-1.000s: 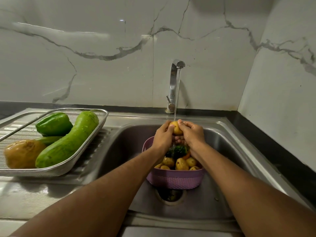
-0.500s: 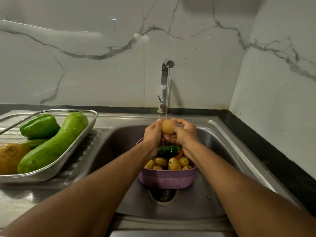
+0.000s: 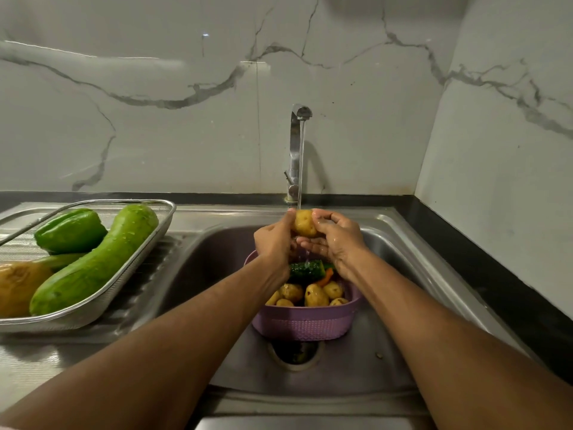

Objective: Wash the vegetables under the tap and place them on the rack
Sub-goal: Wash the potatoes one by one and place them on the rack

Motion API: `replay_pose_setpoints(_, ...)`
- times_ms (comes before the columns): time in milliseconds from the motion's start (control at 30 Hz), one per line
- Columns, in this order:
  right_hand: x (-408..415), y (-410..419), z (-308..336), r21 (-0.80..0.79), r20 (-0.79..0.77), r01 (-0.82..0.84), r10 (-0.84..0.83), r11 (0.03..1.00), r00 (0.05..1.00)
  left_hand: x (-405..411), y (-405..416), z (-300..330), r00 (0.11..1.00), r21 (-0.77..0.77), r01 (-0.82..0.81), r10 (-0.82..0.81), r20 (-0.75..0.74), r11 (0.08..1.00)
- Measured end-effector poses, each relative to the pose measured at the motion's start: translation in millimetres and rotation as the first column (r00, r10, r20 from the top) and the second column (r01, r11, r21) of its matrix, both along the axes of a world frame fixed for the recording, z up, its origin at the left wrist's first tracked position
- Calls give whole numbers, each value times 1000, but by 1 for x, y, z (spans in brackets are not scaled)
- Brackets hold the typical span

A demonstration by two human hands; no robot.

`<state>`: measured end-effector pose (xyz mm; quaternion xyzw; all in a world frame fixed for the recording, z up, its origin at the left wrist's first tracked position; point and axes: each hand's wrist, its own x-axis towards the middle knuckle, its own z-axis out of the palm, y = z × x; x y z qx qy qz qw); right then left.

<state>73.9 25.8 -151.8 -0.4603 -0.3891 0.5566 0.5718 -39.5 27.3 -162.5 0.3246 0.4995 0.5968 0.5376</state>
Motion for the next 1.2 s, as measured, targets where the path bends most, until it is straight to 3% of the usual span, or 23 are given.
replay_pose_setpoints(133,-6,-3,-2,43,92,-44,40,998,995,-8,5,1,998,-6,-49,49,-35,999)
replay_pose_setpoints(333,-4,7,-5,-35,39,101,-99,994,994,-12,-6,-5,938,97,333,-319,-132,938)
replay_pose_setpoints(467,-11,7,-7,-55,-11,134,-135,989,991,-12,-1,-10,948,189,261,-215,-233,947)
replay_pose_setpoints(667,-18,1,-1,67,257,92,-106,994,961,-5,6,-4,984,63,60,-48,-173,996)
replay_pose_setpoints(833,-5,-2,1,60,451,-142,100,988,887,-12,11,-3,934,54,223,-197,-296,973)
replay_pose_setpoints(1067,4,2,-3,98,306,-82,49,992,951,-11,10,-3,930,69,320,-300,-211,945)
replay_pose_setpoints(1200,2,0,-6,137,496,-153,66,979,866,-9,10,-7,927,79,260,-226,-298,962)
